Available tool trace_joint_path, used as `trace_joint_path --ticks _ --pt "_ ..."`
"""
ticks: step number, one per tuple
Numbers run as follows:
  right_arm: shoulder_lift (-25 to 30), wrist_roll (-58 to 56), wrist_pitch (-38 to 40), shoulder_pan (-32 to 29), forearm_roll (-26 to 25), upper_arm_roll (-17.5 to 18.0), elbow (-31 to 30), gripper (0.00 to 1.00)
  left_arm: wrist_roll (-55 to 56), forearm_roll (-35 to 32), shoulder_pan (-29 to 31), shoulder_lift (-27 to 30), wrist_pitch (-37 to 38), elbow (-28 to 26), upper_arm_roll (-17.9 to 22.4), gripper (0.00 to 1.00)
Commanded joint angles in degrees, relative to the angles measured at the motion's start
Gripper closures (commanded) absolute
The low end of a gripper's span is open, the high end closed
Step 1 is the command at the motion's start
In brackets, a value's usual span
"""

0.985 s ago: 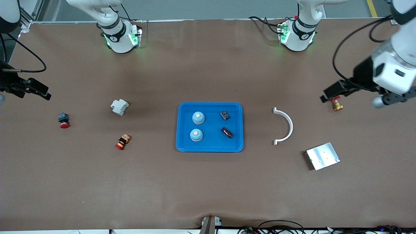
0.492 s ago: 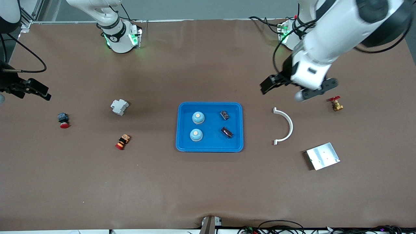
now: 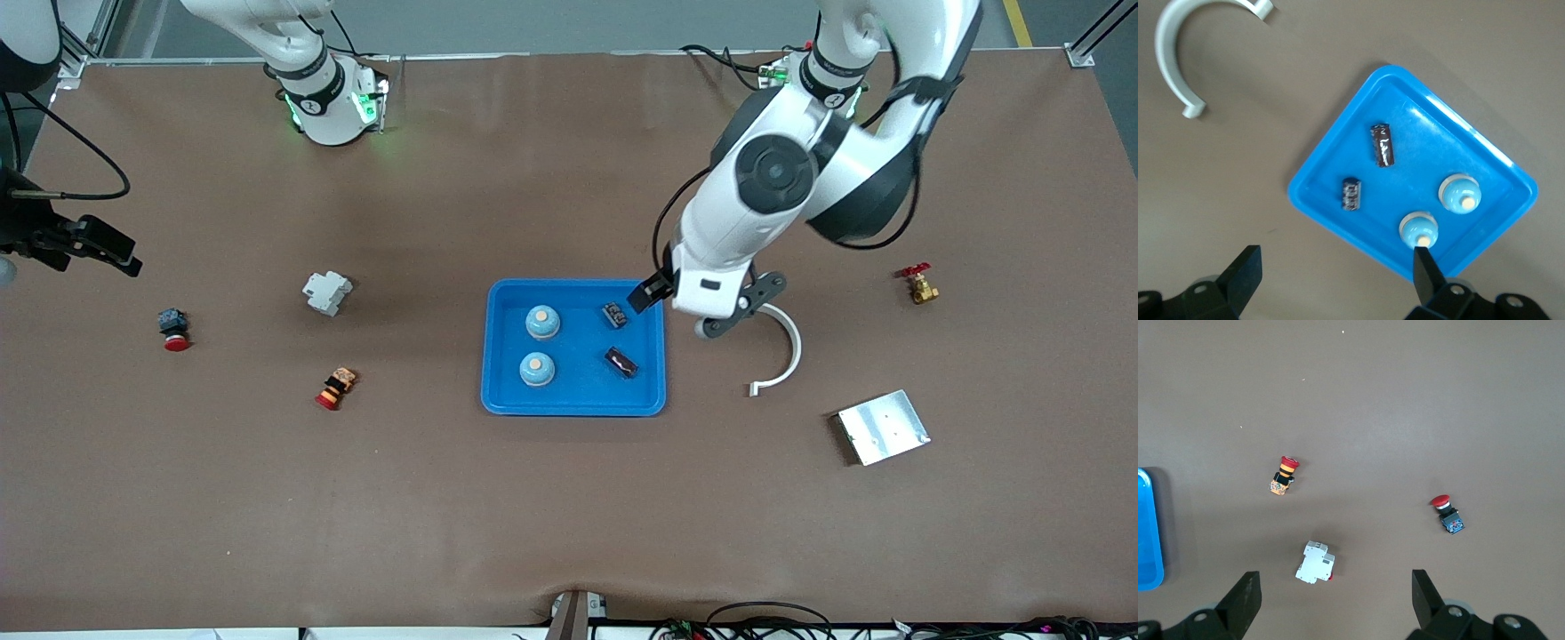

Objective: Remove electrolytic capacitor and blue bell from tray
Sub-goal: 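Move the left gripper over a brown capacitor in the blue tray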

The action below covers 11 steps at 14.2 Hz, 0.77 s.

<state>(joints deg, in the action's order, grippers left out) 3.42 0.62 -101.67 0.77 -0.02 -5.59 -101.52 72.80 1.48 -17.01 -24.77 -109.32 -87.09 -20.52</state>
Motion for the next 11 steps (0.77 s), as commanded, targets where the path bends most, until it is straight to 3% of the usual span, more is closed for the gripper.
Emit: trace_joint_path --ticks 1,7,11 --pt "0.62 2.01 -2.21 0.37 0.11 0.49 -2.18 0.00 6.02 -4.36 -2.41 -6.77 -2.29 4.73 0.57 0.00" --pt "-0.17 11.92 -11.52 7.29 0.29 0.49 -9.83 0.00 10.07 -10.00 -4.60 -15.83 -11.07 5.00 1.62 0.00" --pt "-5.25 22.39 -16.27 15.02 0.20 0.41 -9.93 0.00 14.02 -10.45 -5.31 -18.73 -18.55 5.53 3.47 0.00"
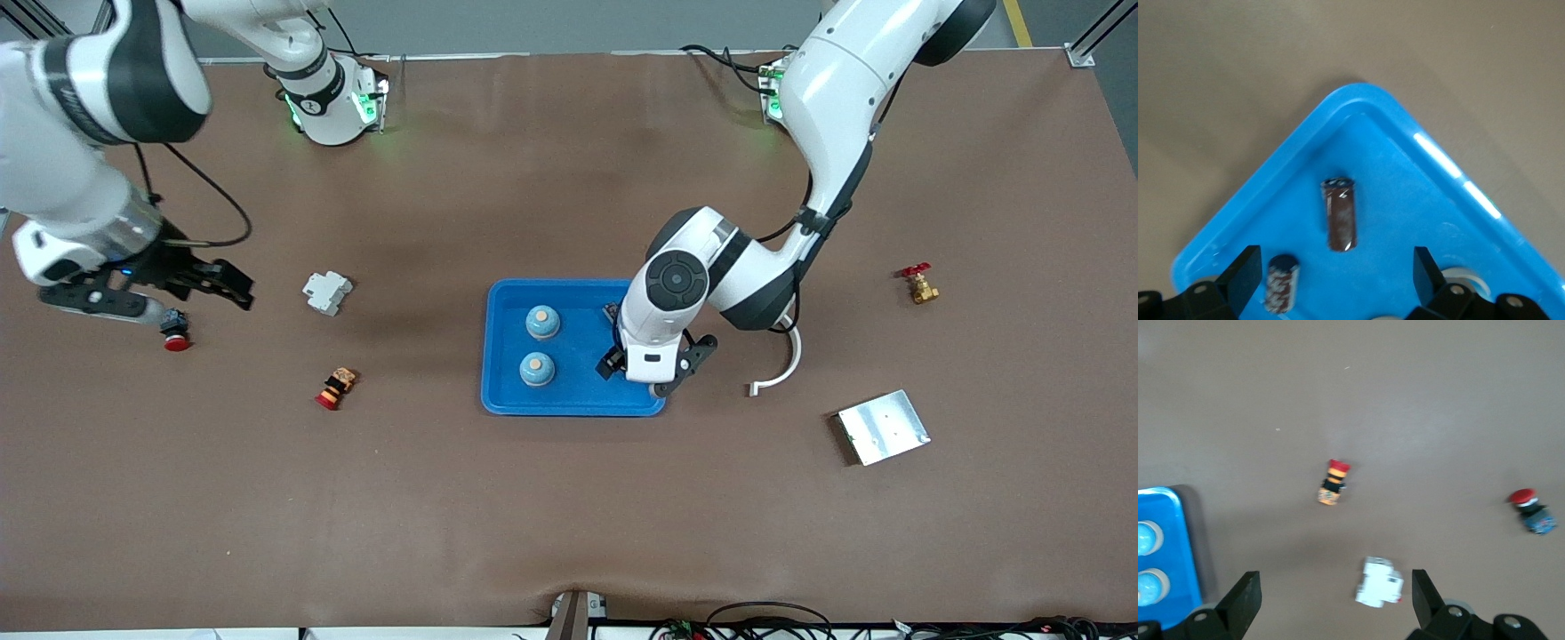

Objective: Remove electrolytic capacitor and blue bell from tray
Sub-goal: 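Move the left gripper over a brown capacitor in the blue tray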

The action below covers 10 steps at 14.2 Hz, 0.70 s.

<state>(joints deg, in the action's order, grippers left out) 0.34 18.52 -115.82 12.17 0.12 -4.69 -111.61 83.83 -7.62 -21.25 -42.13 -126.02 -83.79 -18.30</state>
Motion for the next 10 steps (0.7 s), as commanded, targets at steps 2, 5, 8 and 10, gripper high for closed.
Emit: trace_joint_path --ticks 2,5,8,10 --pt "-5.69 8.97 -5.80 6.80 0.05 -0.41 0.51 0.00 3.97 -1.43 -1.17 -2.69 -4.48 2.49 1.95 0.00" --pt "-9.91 14.42 -9.41 10.23 0.14 -0.41 1.48 0.00 6.77 -1.08 -3.62 -4.27 -6.34 3.45 5.19 0.00" --pt "-14.56 22.59 -13.01 13.92 0.05 -0.41 3.15 0.00 10.83 -1.25 -3.98 -6.12 -7.83 4.34 5.56 0.00" --pt "-18.43 27.25 -15.13 16.12 0.05 -0.50 5.16 0.00 10.83 -1.25 -4.24 -6.13 -7.83 4.16 5.56 0.00"
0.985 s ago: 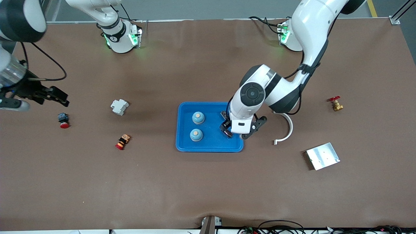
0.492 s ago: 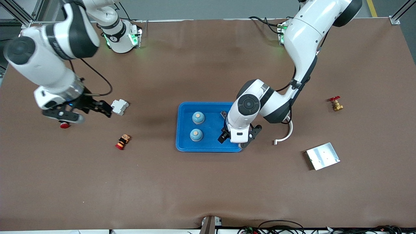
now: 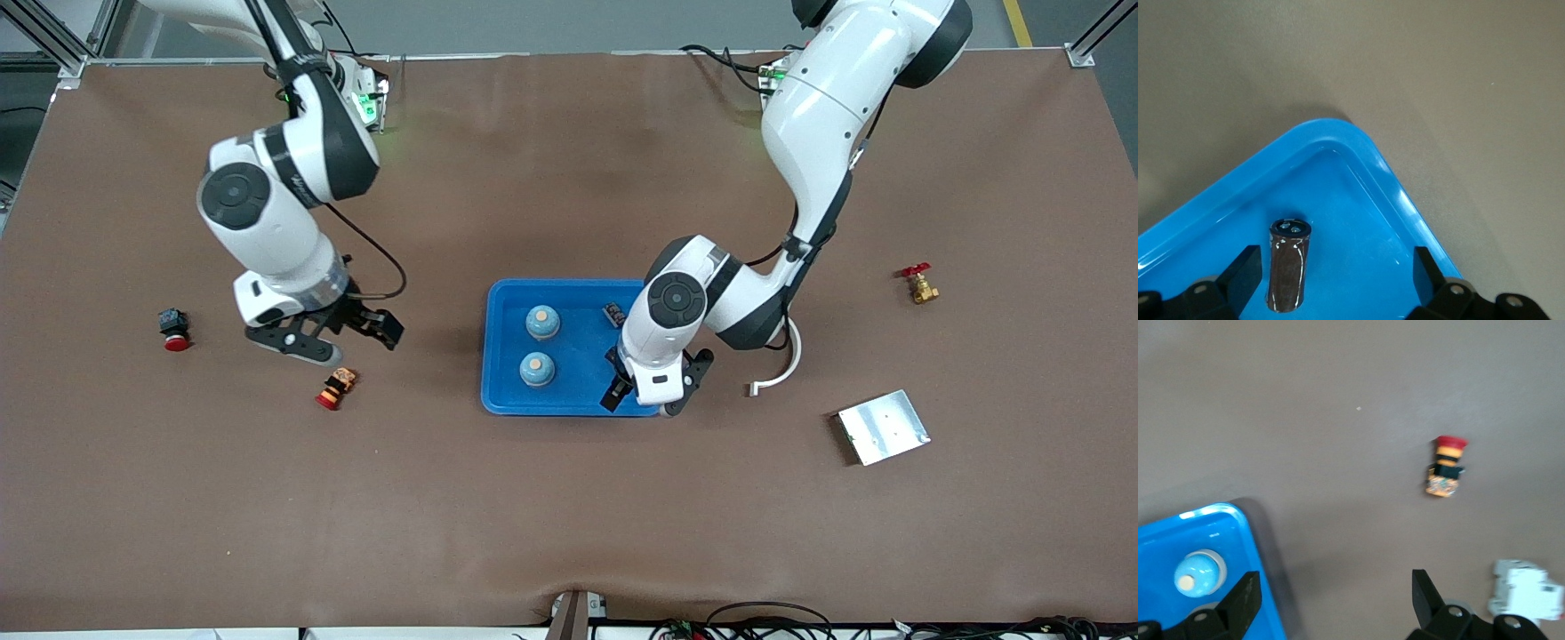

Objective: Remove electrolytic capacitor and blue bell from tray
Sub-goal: 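Grasp the capacitor with the left gripper while the right gripper reaches the tray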

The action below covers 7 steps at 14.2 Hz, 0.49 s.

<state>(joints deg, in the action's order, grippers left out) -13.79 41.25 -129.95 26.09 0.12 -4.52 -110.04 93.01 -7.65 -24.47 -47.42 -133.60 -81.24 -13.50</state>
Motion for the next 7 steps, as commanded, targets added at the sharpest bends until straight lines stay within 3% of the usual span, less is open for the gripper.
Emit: trace_joint_path --ticks 1,7 --pt "-6.06 6.46 -1.87 3.17 0.05 -0.57 4.65 0.00 1.64 -1.31 -1.54 -0.92 -0.26 1.35 0.75 0.00" --pt "-16.95 16.14 -3.99 8.79 0.05 -0.66 14.31 0.00 1.47 -0.96 -1.90 -1.62 1.50 -0.40 0.75 0.00"
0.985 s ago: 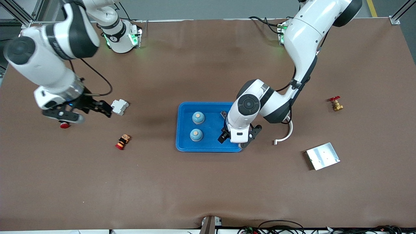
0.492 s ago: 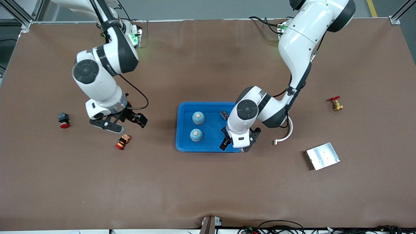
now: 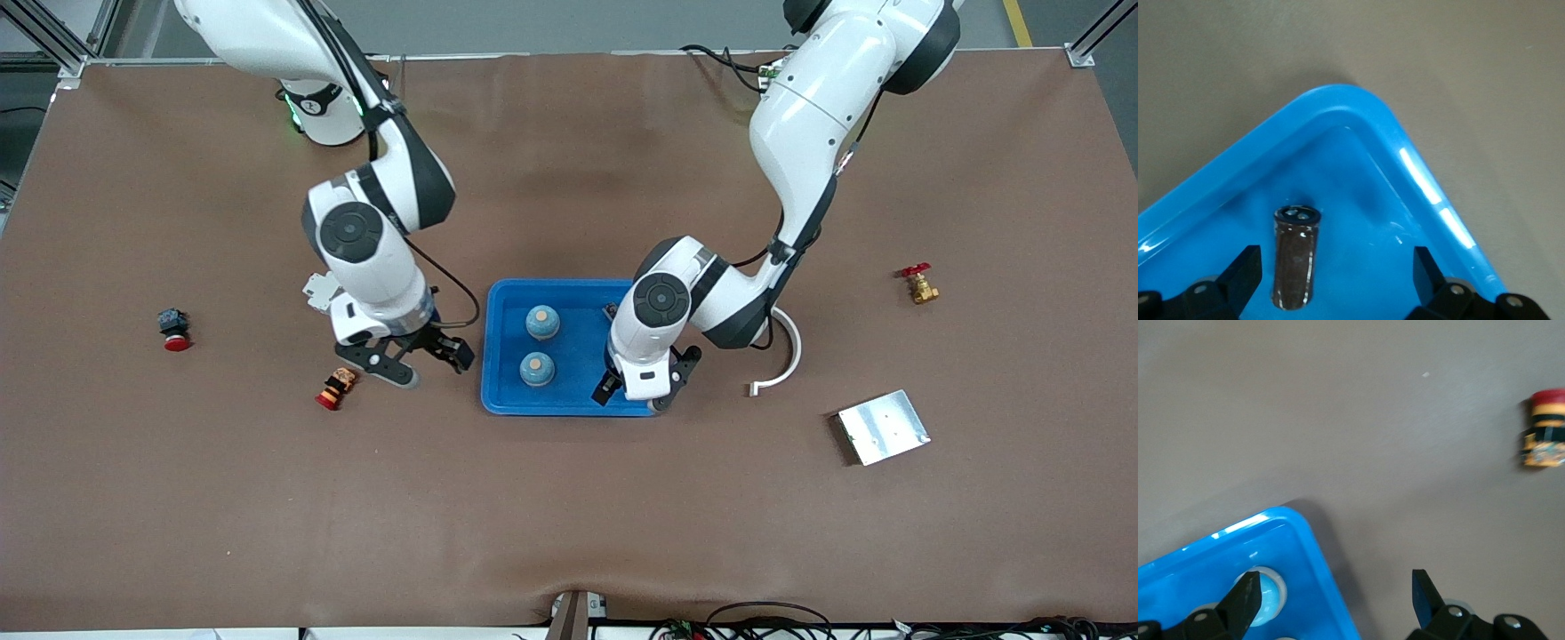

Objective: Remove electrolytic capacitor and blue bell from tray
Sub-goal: 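Grasp the capacitor with the left gripper while the right gripper reaches the tray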

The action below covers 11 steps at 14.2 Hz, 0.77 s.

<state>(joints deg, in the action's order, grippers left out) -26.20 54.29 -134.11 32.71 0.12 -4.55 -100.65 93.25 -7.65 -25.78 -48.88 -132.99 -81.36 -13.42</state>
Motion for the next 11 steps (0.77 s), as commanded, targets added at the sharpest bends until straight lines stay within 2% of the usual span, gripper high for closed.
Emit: trace_joint_path --ticks 1,4,9,11 --pt "-6.65 5.02 0.08 3.22 -0.30 -0.64 6.76 0.00 1.23 -1.05 -0.58 -0.16 1.15 -1.08 0.68 0.00" --pt "-11.40 9.34 -0.01 5.34 -0.65 -0.64 10.90 0.00 1.23 -1.05 -0.50 -0.07 2.20 -2.23 0.68 0.00" --pt "-13.69 11.35 -0.44 5.78 -0.47 -0.64 11.18 0.00 1.32 -0.96 -0.76 -0.07 2.47 -2.49 0.59 0.00" --pt "-15.19 12.42 -3.68 6.39 -0.48 -0.64 11.18 0.00 1.32 -0.96 -0.93 0.19 2.47 -2.49 0.59 0.00"
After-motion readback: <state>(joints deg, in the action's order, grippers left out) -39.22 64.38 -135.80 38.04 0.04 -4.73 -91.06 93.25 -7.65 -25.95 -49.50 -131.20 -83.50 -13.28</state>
